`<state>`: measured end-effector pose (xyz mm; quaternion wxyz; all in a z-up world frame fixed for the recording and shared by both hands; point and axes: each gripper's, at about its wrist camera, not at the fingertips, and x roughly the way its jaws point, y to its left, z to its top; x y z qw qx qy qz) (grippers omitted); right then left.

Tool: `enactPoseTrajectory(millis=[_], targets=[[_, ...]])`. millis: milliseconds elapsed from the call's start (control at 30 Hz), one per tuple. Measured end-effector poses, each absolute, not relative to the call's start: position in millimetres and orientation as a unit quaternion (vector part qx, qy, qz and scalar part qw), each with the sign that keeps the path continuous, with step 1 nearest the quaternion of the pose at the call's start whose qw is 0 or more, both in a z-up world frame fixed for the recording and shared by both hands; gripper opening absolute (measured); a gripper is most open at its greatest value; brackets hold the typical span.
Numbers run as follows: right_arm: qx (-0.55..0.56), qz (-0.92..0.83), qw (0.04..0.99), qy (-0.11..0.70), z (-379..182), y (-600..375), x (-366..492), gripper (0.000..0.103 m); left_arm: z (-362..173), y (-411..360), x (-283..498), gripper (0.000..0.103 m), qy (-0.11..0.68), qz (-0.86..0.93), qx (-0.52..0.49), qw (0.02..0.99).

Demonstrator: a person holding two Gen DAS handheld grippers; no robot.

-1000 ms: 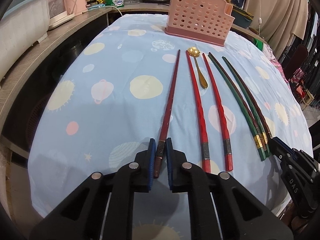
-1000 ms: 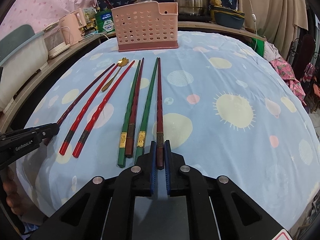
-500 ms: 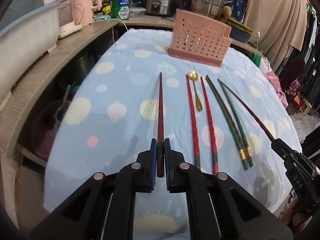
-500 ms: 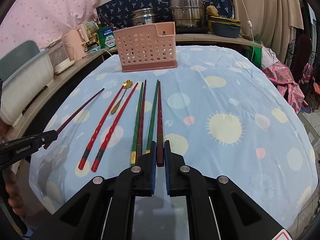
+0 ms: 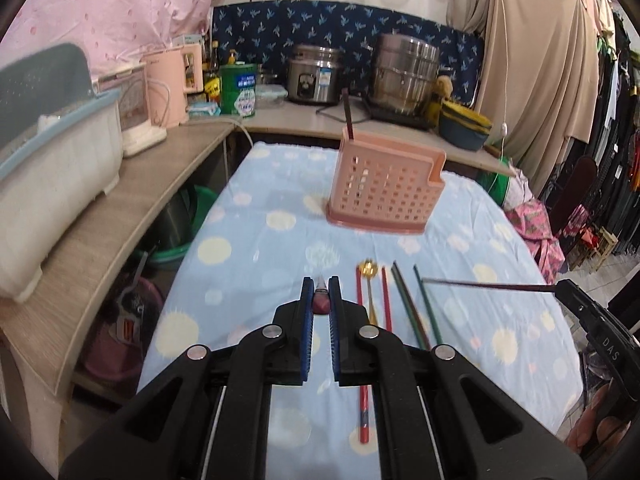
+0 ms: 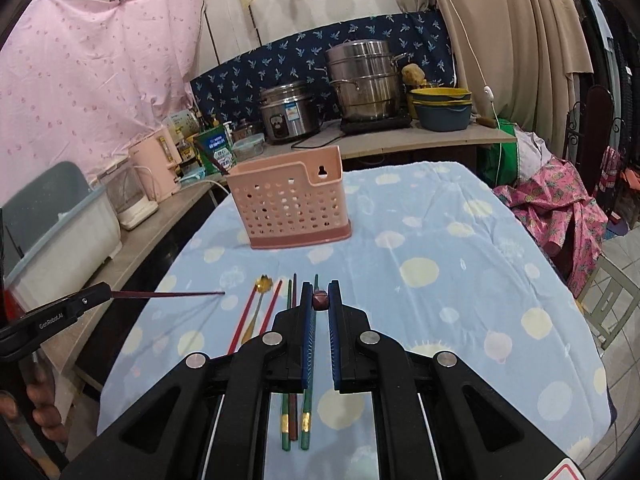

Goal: Organize utensils
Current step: 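Carry the chopstick into the pink holder with the left tool while the right tool drops its chopstick in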

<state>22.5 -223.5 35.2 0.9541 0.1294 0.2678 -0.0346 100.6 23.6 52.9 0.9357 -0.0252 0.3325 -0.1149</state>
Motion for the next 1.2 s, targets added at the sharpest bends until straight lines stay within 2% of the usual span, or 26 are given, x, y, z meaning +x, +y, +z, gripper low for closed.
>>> enactPoseTrajectory(millis=[533, 900, 1100, 1200], targets=[[0.151, -0.024, 0.970, 0.187, 109.9, -249.6, 84.6, 0.007, 142.2, 4.4, 164.7, 0.007, 0.248, -0.129, -0.042, 0.959], [0.175, -0.024, 0.980, 0.090, 171.0, -264.7, 141.3, 0.007, 216.7, -22.3, 207.2, 0.007, 0.143, -0.126, -0.045, 0.981], [0.207, -0.019, 0.977, 0.053, 186.9, -276.3, 176.0, 0.007, 231.0, -35.8, 237.9, 0.007, 0.107, -0.129, -0.052, 0.985], [0.213, -0.018, 0.976, 0.048, 187.2, -276.5, 195.6, 0.007, 227.0, -40.7, 255.0, 0.007, 0.115, -0.126, -0.052, 0.984]])
